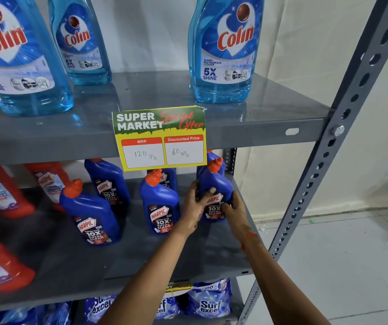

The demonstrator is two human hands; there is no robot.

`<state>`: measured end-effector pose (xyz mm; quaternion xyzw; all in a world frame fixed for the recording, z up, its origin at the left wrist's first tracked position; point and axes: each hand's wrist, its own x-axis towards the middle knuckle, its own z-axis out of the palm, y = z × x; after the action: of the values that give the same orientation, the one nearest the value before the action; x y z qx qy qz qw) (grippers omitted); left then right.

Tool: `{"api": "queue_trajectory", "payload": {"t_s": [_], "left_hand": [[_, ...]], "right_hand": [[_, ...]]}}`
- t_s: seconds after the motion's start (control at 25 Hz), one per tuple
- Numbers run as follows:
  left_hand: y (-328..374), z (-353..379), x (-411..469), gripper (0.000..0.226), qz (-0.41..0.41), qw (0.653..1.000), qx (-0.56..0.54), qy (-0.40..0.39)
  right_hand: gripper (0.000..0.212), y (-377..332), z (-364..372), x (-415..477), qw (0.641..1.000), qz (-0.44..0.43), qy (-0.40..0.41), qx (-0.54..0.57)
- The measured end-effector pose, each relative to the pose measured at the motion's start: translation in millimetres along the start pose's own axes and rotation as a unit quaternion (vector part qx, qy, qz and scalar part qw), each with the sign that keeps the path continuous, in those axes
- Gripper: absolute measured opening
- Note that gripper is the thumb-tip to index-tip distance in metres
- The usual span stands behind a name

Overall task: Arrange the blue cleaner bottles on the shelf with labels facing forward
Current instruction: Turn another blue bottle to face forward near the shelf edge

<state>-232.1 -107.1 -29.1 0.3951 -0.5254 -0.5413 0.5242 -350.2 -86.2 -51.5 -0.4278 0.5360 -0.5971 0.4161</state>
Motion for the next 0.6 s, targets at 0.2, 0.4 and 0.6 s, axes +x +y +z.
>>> {"api": "queue_trajectory", "payload": {"t_s": [0.2,0.4,0.6], "left_hand": [[-16,-2,-12,0.050,-0.013,1.000,0.013,0.002],[-48,-9,-31,0.051,-0.091,0.994,-0.005,0.065],[-52,-21,-25,0.048,-0.077,0.993,0.089,-0.018]], "right_hand": [[0.053,18,2,-4,0.999,0.022,0.033,-0.036],[0.059,17,-1,-13,0.982,0.030,0.157,-0.101],[0.040,16,-1,-18,0.966,0.060,0.027,-0.249]]}}
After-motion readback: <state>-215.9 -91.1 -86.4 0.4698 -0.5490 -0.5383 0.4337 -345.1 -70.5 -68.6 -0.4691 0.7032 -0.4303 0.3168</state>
